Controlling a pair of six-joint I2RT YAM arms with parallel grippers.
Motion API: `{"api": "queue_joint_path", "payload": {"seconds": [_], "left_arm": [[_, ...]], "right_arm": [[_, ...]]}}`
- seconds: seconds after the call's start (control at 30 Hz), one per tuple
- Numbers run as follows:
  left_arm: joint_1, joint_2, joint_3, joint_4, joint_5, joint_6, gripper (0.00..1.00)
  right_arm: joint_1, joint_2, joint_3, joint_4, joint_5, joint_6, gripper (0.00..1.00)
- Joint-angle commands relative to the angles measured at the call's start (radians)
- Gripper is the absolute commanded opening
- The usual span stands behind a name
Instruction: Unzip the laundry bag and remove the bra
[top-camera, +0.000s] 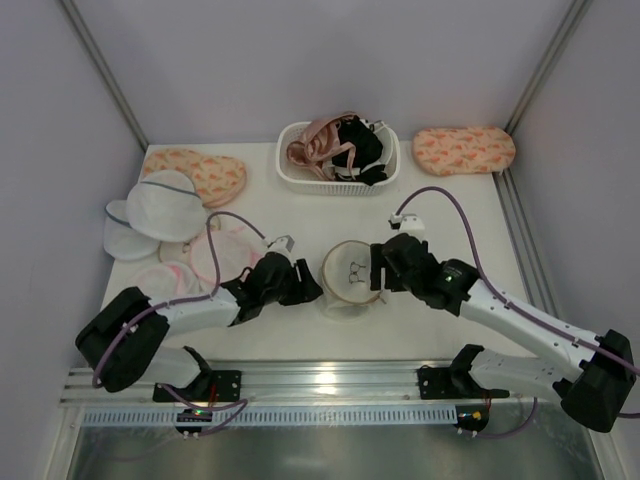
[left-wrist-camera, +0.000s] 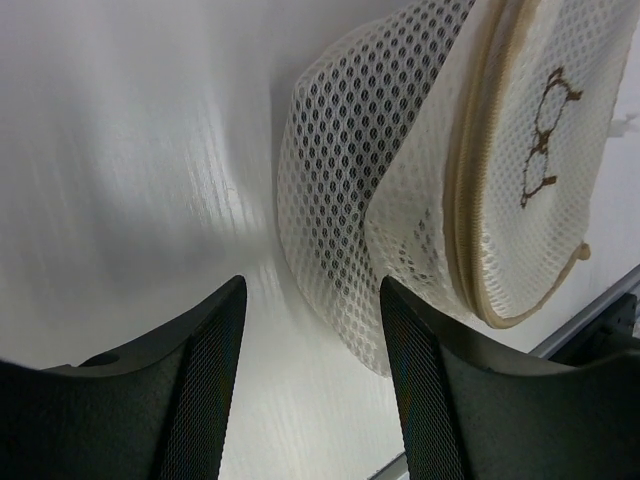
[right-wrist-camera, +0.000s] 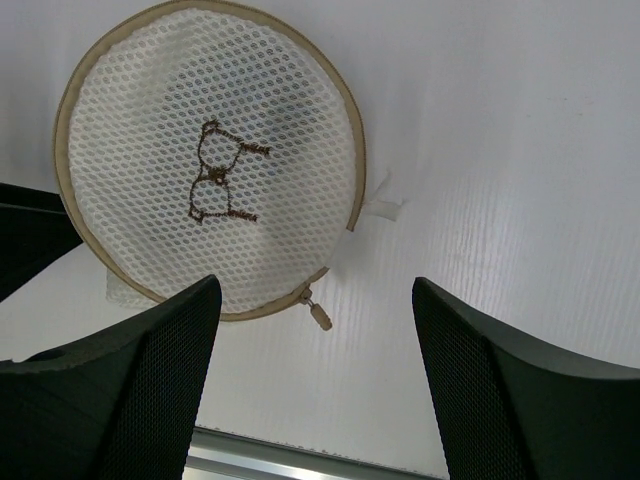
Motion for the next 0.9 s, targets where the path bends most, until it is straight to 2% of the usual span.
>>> {"api": "queue_joint_path", "payload": {"seconds": [0.0, 0.13, 0.3, 0.37, 0.5, 0.57, 0.6, 0.87], "left_arm": [[0.001, 0.078, 0.022, 0.132, 0.091, 0.045, 0.57], [0.003, 0.17, 0.068, 0.182, 0.188, 0.039, 0.57], [0.003, 0.241, 0.104, 0.243, 0.226, 0.022, 0.55], [0.001, 0.272, 0.111, 0.249, 0.226, 0.022, 0.51], [0.003, 0.324, 0.119, 0.274, 0.219, 0.016, 0.31], [0.001, 0.35, 0.119, 0.294, 0.217, 0.002, 0.06], [0.003, 0.356, 0.119, 0.295, 0.219, -0.004, 0.0], [-0.002, 0.287, 0.096, 0.308, 0.206, -0.023, 0.0]], "right_arm": [[-0.001, 0.021, 0.018, 0.078, -0.031, -0.019, 0.8], [0.001, 0.041, 0.021, 0.087, -0.038, -0.019, 0.8], [-0.001, 0.05, 0.013, 0.1, -0.04, -0.019, 0.79], [0.001, 0.052, 0.007, 0.11, -0.043, -0.019, 0.79], [0.001, 0.062, -0.002, 0.127, -0.061, -0.018, 0.75], [0.001, 0.067, -0.007, 0.135, -0.068, -0.019, 0.72], [0.001, 0.067, -0.008, 0.135, -0.071, -0.019, 0.71], [0.001, 0.078, -0.025, 0.182, -0.124, -0.029, 0.68]]}}
